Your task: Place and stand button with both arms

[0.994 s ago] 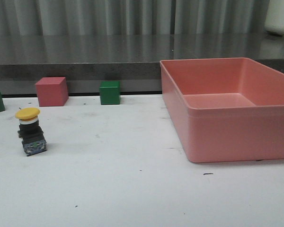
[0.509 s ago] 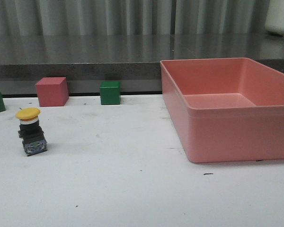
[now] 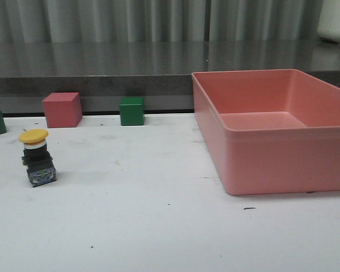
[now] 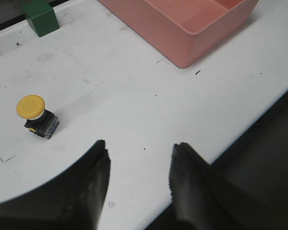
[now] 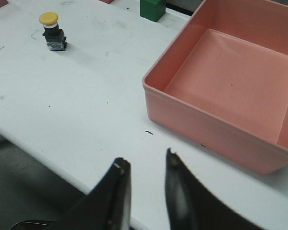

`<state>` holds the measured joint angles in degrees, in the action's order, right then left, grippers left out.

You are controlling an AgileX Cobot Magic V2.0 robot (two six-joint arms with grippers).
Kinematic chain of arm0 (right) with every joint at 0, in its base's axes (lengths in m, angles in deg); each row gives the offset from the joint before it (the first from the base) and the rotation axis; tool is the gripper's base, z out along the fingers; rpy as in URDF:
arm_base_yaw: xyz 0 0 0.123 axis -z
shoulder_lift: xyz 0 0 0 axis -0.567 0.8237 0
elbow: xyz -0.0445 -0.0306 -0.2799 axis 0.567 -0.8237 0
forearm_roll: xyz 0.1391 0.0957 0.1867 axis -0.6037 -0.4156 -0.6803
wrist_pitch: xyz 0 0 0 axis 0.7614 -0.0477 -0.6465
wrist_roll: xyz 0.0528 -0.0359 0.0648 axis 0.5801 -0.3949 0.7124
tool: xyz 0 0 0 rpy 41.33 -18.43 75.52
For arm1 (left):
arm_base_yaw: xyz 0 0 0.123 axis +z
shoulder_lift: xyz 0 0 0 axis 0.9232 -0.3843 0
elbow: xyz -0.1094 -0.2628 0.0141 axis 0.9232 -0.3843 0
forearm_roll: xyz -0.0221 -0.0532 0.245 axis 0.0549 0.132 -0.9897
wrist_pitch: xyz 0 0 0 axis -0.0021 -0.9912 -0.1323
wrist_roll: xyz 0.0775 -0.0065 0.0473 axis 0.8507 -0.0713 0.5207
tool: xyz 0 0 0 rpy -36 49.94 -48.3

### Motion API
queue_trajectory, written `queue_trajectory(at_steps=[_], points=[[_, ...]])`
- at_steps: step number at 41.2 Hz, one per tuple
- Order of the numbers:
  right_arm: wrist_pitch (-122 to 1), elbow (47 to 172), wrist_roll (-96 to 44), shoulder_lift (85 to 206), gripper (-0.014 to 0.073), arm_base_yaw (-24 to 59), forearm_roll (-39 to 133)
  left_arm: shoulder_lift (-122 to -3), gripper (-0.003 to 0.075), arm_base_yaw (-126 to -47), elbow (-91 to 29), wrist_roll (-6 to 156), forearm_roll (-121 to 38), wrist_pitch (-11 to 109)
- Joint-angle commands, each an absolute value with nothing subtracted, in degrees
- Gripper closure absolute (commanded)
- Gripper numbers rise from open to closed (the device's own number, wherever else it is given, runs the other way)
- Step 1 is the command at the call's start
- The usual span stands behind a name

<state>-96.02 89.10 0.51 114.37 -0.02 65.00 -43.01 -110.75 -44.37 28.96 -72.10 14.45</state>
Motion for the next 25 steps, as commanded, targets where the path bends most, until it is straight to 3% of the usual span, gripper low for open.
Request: queue_trajectory(at_steps=[1,3,12,25], points=[[-92.4,90.5,0.3,114.6,0.0596,0.4,65.8,-42.9,0.0568,-111.2,-42.4,29.0,-71.8,18.5],[-92.4,90.5,0.3,114.6,0.0662,0.4,65.8,-42.9,0.0603,-111.2,-42.4,29.0,-71.8,18.5],[-92.4,90.5,0.3,114.6,0.066,0.4,65.8,-42.9,0.0731,-111.2,-42.4,29.0,-71.8,18.5],[-92.4,90.5,0.3,114.6,0.066,0.4,65.8,-42.9,0.074,-111.2,-42.4,29.0,-71.8,18.5]])
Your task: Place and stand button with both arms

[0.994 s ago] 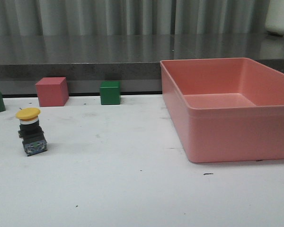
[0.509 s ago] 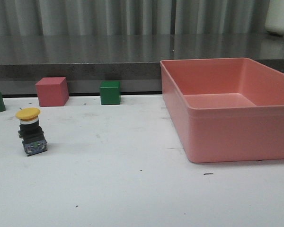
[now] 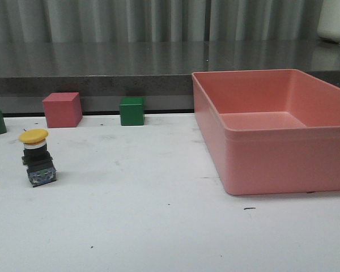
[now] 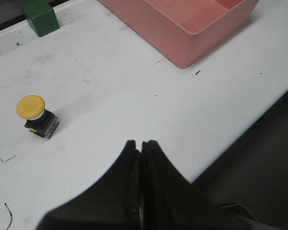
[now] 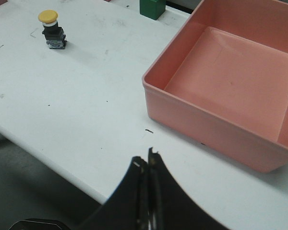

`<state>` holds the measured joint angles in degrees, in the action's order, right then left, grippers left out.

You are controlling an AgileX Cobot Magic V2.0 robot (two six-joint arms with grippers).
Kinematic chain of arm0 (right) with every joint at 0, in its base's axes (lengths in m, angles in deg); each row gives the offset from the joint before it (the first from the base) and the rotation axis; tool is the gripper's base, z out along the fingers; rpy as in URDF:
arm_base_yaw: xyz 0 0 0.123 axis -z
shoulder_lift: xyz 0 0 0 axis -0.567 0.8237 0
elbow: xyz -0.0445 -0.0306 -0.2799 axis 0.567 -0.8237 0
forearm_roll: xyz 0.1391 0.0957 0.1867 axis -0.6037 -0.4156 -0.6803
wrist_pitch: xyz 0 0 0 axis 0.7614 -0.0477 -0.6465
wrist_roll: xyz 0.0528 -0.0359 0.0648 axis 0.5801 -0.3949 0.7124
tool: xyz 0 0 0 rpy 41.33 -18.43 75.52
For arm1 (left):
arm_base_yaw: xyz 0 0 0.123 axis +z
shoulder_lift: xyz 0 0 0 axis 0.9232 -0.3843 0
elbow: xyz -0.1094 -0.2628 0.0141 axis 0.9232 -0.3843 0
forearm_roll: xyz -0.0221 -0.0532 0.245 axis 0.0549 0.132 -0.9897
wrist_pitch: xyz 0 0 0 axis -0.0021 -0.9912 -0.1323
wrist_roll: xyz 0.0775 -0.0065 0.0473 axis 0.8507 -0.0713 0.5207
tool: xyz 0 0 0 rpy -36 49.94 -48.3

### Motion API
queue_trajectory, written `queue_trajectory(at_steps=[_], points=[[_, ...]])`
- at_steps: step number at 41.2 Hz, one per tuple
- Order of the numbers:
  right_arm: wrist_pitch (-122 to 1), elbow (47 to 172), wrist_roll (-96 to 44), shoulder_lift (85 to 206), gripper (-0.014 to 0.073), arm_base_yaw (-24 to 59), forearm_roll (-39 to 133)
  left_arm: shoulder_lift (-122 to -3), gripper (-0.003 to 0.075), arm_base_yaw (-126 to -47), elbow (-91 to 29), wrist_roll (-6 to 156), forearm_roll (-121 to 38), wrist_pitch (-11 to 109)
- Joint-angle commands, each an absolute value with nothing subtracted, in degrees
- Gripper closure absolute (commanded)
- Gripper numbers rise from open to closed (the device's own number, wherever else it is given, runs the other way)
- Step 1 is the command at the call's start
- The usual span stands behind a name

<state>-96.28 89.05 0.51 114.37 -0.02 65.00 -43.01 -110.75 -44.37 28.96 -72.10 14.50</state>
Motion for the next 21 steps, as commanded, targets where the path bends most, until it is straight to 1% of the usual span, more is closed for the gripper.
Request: queue_trajectory(at_steps=[1,7,10,14,19,21], points=[[-92.4,90.5,0.3,114.6,0.066,0.4,65.8,-42.9,0.074,-111.2,-42.4,29.0,-71.8,18.5],[-92.4,90.5,0.3,114.6,0.066,0.4,65.8,-42.0,0.074,-111.0,-43.0,29.0,-72.0,19.1],[-92.4,90.5,0.3,114.6,0.066,0.4,65.8,-40.6,0.074,-108.1,-44.1,29.0,-72.5,20.1],[-92.4,90.5,0.3,114.6,0.066,0.4,65.8,-37.2,0.074,-100.6,-47.5,29.0,-73.1,24.4],[-92.4,90.5,0.3,114.6,0.066,0.4,65.8,-32.0,0.074,-89.0,-55.4,29.0,-72.7,37.0],[-92.4,90.5,0.3,114.6,0.066,0.4,65.8,-30.0,0.074,-85.5,-59.3,29.0,-72.7,41.7]])
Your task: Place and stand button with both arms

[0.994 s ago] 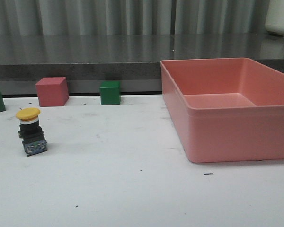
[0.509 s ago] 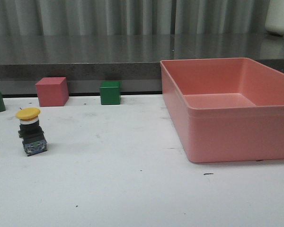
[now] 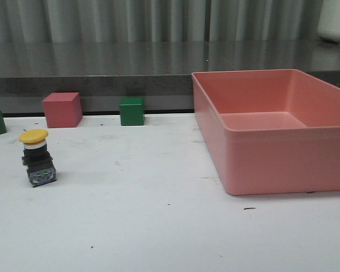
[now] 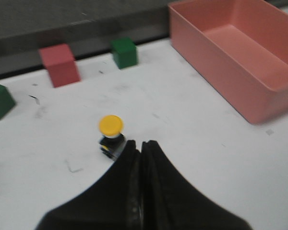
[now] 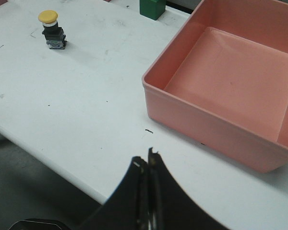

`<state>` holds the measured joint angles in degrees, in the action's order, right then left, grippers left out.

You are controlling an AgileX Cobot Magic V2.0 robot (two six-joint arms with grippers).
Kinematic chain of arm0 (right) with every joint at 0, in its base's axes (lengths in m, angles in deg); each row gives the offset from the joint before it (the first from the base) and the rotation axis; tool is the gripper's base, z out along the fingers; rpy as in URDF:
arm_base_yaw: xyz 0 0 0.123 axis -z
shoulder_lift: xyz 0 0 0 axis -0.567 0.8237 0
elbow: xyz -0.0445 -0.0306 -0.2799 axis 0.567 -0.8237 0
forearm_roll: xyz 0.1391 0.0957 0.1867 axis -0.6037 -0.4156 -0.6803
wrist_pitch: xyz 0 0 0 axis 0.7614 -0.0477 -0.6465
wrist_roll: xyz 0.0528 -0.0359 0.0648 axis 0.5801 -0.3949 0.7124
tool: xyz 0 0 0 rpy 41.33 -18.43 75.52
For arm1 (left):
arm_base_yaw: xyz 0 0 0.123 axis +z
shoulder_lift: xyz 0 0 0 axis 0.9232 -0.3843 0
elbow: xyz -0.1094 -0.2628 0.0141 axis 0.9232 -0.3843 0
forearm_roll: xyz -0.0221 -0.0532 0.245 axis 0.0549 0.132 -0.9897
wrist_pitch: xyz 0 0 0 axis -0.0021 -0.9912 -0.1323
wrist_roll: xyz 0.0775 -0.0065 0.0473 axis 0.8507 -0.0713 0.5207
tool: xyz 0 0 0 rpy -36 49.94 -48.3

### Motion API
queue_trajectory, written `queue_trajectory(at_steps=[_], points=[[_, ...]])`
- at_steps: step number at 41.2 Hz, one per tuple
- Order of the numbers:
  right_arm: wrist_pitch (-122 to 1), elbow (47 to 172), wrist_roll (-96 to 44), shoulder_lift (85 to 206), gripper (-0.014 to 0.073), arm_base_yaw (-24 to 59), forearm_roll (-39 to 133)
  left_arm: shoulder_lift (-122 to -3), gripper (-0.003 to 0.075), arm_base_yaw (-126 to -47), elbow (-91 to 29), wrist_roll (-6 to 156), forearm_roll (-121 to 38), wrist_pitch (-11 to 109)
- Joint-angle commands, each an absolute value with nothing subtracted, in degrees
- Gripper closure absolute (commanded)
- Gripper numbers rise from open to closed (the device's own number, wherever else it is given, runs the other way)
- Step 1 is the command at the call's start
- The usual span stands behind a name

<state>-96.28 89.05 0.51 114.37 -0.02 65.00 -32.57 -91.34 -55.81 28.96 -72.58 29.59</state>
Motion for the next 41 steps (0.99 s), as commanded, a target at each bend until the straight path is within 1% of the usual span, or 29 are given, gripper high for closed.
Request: queue_trajectory(at_steps=[1,5,7,13,17,27,41], points=[[-92.4,90.5,0.3,114.6,0.066,0.4,65.8,-29.1,0.074,-83.4,-61.1,29.0,-72.7,44.6],[-92.4,90.5,0.3,114.6,0.066,0.4,65.8,-24.0,0.074,-77.5,-69.6,29.0,-71.6,52.9],[-92.4,90.5,0.3,114.6,0.066,0.4,65.8,-21.9,0.074,-75.9,-72.7,29.0,-71.5,55.1],[-92.4,90.5,0.3,114.6,0.066,0.4,65.8,-14.3,0.074,-72.9,-81.3,29.0,-69.5,57.3],[-92.4,90.5,0.3,114.6,0.066,0.4,65.8,-10.8,0.074,-71.3,-84.7,29.0,-67.4,57.4],[-92.4,90.5,0.3,114.6,0.066,0.4,65.8,-3.4,0.074,-70.7,-89.6,29.0,-64.5,57.4],[-92.4,90.5,0.3,114.6,0.066,0.4,65.8,-3.4,0.074,-69.0,-89.6,29.0,-64.5,57.1]])
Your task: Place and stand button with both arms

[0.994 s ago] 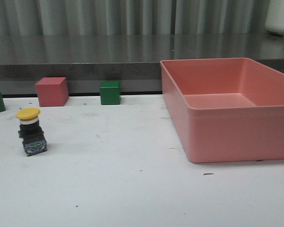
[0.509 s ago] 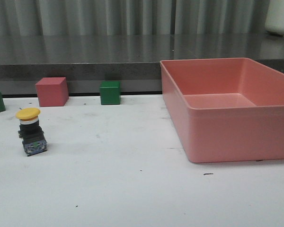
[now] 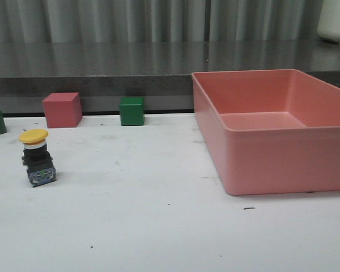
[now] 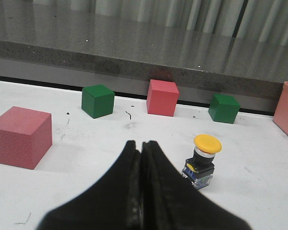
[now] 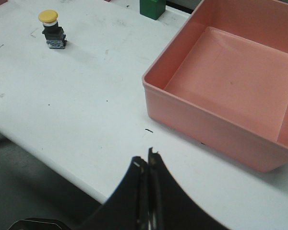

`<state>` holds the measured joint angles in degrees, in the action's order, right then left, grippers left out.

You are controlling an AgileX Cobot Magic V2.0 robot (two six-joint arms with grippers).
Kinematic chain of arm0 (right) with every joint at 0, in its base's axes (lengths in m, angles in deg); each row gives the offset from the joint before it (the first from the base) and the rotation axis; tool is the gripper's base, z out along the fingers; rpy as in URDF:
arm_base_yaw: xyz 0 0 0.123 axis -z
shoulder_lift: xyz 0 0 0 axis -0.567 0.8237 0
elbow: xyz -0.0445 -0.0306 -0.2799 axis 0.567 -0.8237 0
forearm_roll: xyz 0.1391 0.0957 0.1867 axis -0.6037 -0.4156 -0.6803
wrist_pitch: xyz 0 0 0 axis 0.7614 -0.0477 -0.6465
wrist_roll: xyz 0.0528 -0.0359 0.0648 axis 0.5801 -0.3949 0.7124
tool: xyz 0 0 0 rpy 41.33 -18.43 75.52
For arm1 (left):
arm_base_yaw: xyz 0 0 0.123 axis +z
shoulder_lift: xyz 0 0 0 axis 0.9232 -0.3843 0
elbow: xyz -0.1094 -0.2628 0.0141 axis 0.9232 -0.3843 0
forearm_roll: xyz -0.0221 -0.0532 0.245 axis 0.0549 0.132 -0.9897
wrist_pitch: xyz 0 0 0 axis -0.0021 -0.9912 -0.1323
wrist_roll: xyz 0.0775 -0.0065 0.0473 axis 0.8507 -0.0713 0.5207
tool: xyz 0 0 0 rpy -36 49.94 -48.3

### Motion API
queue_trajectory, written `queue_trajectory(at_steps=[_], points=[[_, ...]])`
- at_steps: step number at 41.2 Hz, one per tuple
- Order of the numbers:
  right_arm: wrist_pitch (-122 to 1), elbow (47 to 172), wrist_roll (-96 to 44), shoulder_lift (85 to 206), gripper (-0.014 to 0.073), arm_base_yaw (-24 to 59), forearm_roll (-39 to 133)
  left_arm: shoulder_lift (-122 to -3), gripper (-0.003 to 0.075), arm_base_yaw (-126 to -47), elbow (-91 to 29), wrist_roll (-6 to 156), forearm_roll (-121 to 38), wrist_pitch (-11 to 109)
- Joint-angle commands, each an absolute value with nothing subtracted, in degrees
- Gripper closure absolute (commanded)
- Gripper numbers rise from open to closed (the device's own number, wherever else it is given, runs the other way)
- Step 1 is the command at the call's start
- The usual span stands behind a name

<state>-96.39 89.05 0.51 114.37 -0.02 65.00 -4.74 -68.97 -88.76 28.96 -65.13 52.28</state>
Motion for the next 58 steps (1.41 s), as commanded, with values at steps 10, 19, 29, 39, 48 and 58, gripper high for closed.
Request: queue_trajectory(at_steps=[10,19,29,39,48,58], points=[[-92.4,90.5,0.3,114.6,0.066,0.4,65.8,-3.5,0.074,-69.1,-89.6,29.0,-64.5,57.1],[-92.4,90.5,0.3,114.6,0.066,0.4,65.8,-3.5,0.074,-69.1,-89.6,29.0,-64.5,57.1],[-92.1,90.1,0.3,114.5,0.066,0.4,65.8,-3.5,0.074,-69.1,-89.6,29.0,-64.5,57.1],[-73.3,75.5,0.3,104.2,0.066,11.2,66.3,-3.5,0.074,-69.1,-89.6,29.0,-64.5,57.1],[-55.1,58.0,0.3,92.7,0.066,22.3,61.9,-3.5,0.074,-69.1,-89.6,29.0,-64.5,57.1],[-47.1,48.9,0.3,86.4,0.066,31.2,61.9,-3.5,0.074,-69.1,-89.6,29.0,-64.5,57.1]])
